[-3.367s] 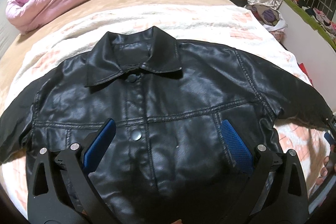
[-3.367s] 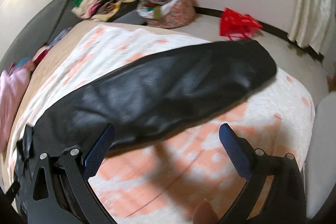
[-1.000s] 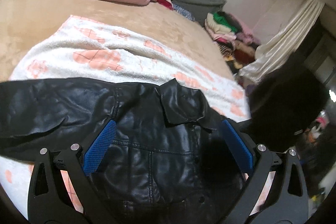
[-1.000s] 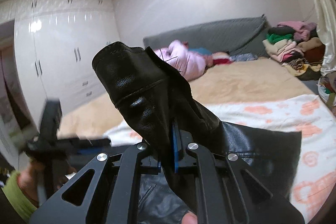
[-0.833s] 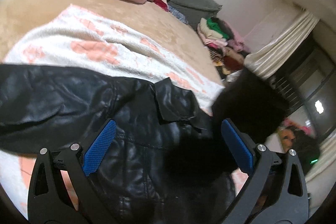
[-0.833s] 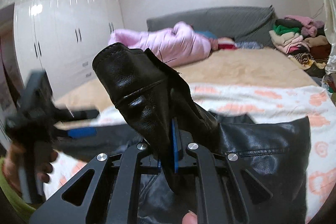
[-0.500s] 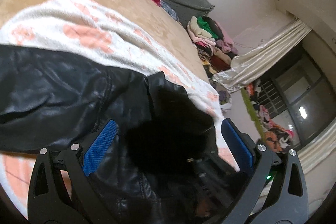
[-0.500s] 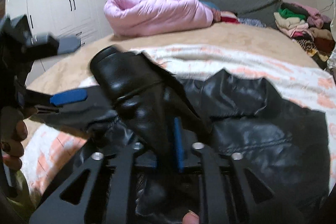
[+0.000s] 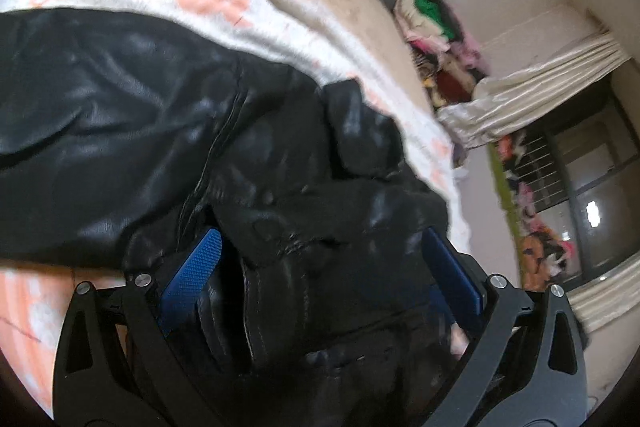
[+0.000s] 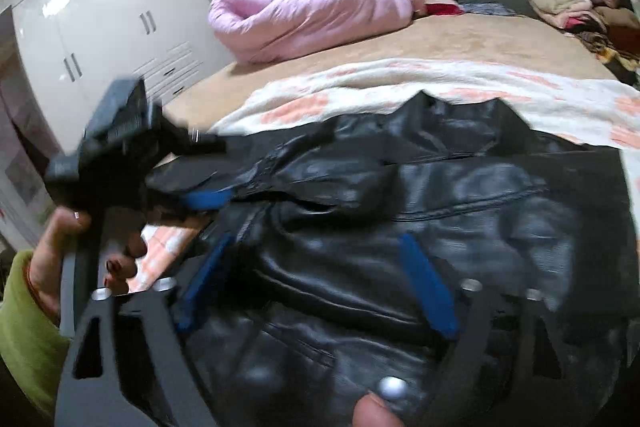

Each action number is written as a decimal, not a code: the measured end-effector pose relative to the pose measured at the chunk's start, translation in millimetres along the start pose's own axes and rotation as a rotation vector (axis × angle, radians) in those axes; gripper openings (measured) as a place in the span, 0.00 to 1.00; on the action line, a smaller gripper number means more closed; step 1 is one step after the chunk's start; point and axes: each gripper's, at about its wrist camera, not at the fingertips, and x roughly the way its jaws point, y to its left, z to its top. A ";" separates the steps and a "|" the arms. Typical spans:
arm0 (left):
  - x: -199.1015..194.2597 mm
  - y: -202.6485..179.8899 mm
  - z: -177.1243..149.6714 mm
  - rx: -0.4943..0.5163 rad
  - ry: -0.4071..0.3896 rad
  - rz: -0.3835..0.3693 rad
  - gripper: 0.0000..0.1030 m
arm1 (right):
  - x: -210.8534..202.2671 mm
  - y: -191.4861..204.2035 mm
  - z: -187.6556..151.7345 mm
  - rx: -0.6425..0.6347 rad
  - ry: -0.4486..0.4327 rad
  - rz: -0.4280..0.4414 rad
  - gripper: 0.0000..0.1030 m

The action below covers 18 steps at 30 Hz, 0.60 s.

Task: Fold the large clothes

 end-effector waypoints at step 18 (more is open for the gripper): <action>-40.0 -83.1 5.6 0.404 -0.223 0.024 0.02 | -59.7 -137.8 37.9 0.192 -0.112 -0.331 0.36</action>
